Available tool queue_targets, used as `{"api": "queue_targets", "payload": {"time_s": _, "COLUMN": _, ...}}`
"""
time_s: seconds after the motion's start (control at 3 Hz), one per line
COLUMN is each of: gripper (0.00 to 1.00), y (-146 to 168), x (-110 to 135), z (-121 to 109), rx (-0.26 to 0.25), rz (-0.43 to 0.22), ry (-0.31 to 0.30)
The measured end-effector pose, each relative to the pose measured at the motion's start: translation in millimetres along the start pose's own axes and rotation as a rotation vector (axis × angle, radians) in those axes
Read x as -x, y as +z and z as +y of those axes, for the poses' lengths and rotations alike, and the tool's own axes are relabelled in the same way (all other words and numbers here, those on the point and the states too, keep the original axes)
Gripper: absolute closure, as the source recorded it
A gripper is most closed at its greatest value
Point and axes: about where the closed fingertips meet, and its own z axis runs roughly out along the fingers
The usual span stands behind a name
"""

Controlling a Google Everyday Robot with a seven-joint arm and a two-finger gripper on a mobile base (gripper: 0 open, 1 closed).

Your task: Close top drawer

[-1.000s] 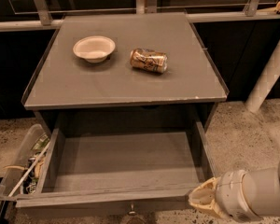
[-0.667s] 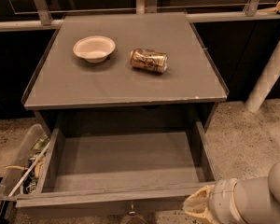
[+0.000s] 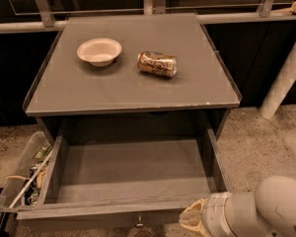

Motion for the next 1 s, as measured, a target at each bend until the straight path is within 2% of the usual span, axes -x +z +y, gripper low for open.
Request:
{"api": "queue_targets", "payload": {"time_s": 0.33, "gripper": 0.83, "y": 0.7, "x": 0.6, "z": -1.9, "rx": -0.007, "rz": -0.001, "ry": -0.002}}
{"api": "queue_targets", "payload": {"time_s": 1.0, "gripper": 0.36, "y": 0.7, "x": 0.6, "z": -1.9, "rx": -0.008, "rz": -0.001, "ry": -0.002}}
